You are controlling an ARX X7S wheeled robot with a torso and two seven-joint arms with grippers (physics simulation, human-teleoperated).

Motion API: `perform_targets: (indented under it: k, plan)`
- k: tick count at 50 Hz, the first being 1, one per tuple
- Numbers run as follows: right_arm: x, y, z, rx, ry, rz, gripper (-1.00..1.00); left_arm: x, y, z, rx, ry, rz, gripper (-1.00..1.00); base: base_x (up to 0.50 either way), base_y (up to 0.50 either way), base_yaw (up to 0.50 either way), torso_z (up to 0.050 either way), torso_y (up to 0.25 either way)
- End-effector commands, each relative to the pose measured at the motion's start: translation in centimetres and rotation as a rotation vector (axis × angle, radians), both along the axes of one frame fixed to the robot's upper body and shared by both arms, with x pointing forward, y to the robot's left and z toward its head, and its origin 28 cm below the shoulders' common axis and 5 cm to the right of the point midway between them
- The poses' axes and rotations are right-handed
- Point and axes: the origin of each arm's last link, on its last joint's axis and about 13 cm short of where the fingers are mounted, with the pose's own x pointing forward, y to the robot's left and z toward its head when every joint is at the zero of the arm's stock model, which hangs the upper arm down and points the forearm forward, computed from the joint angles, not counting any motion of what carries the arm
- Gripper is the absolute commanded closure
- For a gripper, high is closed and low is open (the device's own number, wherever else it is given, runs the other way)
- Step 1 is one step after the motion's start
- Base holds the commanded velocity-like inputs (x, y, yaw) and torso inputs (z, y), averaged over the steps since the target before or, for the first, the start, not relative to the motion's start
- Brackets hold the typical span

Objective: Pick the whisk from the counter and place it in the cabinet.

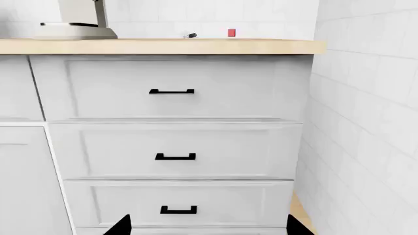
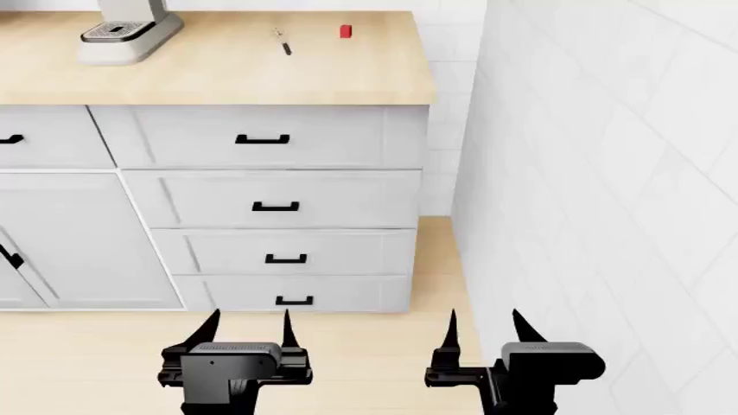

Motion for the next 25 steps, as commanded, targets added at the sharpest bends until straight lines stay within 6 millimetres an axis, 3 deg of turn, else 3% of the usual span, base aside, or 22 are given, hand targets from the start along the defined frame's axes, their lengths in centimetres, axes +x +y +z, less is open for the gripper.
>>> perform_targets:
  k: [1, 25]
  plan:
    - [-0.04, 0.07, -0.02, -0.002, 0.0, 0.005, -1.0, -0.04, 0.0, -0.03, 0.0, 0.0, -0.001, -1.0, 0.0, 0.0, 0.0, 0.0, 0.0]
    - [0.23, 0.09, 0.03, -0.084, 0.042, 0.008, -1.0, 0.0, -0.08, 0.31, -0.017, 0.033, -0.027, -1.0, 0.0, 0.0, 0.0, 0.0, 0.0]
